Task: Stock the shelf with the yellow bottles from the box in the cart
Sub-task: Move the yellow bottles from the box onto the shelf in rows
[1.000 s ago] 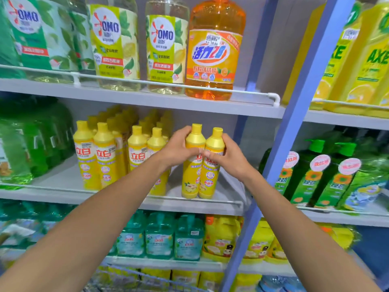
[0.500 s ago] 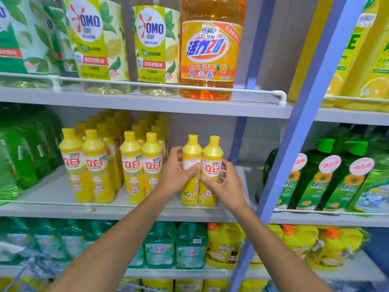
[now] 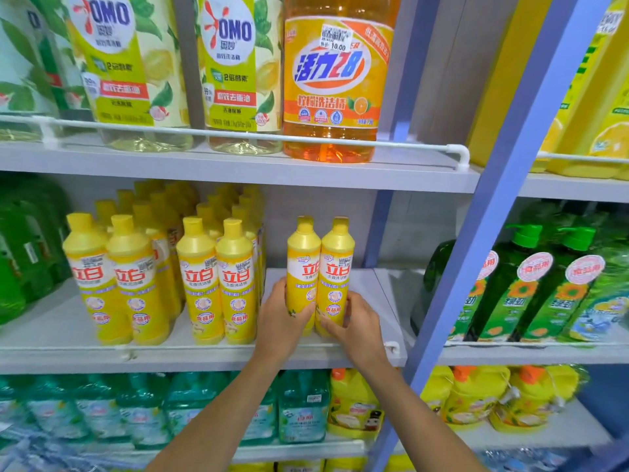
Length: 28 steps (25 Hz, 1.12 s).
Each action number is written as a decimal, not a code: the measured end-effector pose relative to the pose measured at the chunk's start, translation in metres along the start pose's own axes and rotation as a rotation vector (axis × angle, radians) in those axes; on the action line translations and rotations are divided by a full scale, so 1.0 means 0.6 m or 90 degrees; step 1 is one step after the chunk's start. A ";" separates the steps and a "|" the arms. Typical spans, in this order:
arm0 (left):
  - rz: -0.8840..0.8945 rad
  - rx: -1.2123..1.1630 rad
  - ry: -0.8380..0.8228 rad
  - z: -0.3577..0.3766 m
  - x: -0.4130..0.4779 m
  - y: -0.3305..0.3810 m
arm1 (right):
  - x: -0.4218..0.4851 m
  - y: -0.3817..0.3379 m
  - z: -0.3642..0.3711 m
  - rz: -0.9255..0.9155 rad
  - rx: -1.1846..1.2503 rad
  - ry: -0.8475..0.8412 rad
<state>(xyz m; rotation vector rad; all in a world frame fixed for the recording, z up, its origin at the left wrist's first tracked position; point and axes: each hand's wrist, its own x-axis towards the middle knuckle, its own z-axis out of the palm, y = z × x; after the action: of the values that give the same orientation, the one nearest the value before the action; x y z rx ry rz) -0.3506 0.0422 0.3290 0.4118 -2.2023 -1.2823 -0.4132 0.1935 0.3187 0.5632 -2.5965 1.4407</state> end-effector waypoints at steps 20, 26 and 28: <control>-0.095 0.073 0.087 0.104 0.197 -0.078 | 0.209 0.058 0.100 0.062 0.031 0.065; -0.115 -0.008 0.129 0.123 0.231 -0.110 | 0.250 0.080 0.126 0.072 0.040 0.074; -0.120 -0.003 0.134 0.126 0.238 -0.112 | 0.256 0.085 0.129 0.074 0.047 0.077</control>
<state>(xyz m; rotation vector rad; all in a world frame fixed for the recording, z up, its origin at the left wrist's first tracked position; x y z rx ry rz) -0.5114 -0.0120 0.2847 0.7330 -2.0217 -1.2762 -0.5686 0.1125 0.2791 0.3256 -2.5282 1.5584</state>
